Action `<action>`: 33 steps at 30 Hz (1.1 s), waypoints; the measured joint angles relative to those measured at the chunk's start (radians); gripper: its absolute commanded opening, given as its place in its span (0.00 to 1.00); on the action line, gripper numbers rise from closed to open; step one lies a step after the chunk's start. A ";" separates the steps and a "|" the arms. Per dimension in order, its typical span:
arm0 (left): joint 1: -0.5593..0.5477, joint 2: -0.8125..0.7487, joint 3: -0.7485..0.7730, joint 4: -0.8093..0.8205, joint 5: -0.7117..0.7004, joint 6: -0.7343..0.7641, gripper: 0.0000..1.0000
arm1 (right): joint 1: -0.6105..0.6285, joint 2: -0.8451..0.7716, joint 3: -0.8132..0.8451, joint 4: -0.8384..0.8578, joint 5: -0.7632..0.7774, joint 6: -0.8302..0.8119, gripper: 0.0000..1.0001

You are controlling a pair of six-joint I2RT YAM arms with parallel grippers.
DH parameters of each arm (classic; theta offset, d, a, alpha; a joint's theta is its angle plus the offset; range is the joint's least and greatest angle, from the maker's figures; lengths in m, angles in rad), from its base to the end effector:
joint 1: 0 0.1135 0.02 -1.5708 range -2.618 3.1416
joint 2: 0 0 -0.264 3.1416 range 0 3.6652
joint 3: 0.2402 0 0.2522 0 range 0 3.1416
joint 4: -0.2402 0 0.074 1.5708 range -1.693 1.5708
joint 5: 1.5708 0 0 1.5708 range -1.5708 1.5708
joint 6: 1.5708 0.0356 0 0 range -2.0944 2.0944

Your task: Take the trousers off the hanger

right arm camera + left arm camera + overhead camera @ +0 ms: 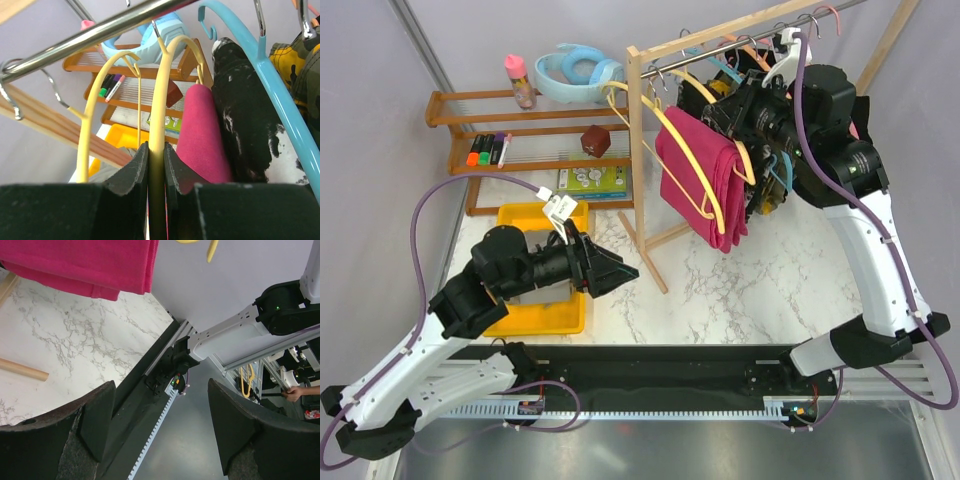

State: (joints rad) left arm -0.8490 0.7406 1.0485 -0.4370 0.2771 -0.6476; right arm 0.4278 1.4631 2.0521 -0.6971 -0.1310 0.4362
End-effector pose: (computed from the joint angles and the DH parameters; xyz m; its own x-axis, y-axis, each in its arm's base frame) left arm 0.0903 -0.1173 0.4091 -0.6115 -0.1835 -0.7697 0.6675 0.4027 -0.6263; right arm 0.2443 0.1165 0.5501 -0.3127 0.3178 -0.8951 -0.4384 0.7877 0.4328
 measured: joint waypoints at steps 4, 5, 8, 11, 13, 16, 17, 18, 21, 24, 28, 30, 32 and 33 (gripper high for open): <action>0.000 -0.002 0.000 -0.003 -0.006 0.000 0.81 | 0.000 0.006 -0.002 -0.015 0.014 0.005 0.00; 0.000 -0.002 0.000 -0.003 -0.006 0.000 0.81 | 0.000 0.005 -0.004 -0.015 0.016 0.005 0.00; 0.000 -0.001 0.000 -0.003 -0.006 0.000 0.78 | 0.000 -0.005 -0.038 0.000 0.028 0.006 0.00; 0.000 0.005 0.000 -0.003 -0.002 0.000 0.75 | 0.000 -0.029 -0.111 0.016 0.048 0.006 0.00; -0.002 0.013 0.000 -0.003 0.005 0.000 0.74 | 0.000 -0.045 -0.158 0.025 0.058 0.006 0.00; -0.037 0.031 -0.001 -0.002 -0.016 0.001 0.72 | 0.000 -0.085 -0.251 0.039 0.068 0.013 0.00; -0.063 0.036 -0.005 0.004 -0.034 0.001 0.71 | 0.000 -0.102 -0.283 0.039 0.070 0.017 0.00; -0.095 0.039 -0.017 0.016 -0.061 0.002 0.70 | 0.000 -0.121 -0.313 0.039 0.073 0.023 0.00; -0.196 0.035 -0.073 0.072 -0.152 0.010 0.69 | 0.000 -0.174 -0.386 0.040 0.076 0.041 0.00; -0.310 0.047 -0.111 0.121 -0.267 0.039 0.69 | 0.000 -0.229 -0.438 0.039 0.076 0.060 0.00; -0.505 0.111 -0.108 0.193 -0.477 0.117 0.70 | 0.000 -0.307 -0.502 0.037 0.074 0.086 0.00; -0.624 0.164 -0.097 0.235 -0.599 0.178 0.71 | 0.000 -0.344 -0.536 0.037 0.065 0.100 0.00; -0.704 0.214 -0.090 0.285 -0.698 0.233 0.72 | 0.000 -0.376 -0.565 0.033 0.055 0.117 0.00; -0.743 0.239 -0.088 0.314 -0.753 0.263 0.72 | 0.000 -0.391 -0.580 0.037 0.049 0.124 0.00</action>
State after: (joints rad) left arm -1.5925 0.9794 0.9604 -0.1234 -0.4763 -0.3843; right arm 0.4278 1.0718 1.4719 -0.6605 -0.0822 0.5598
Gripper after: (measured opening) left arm 0.711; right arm 0.207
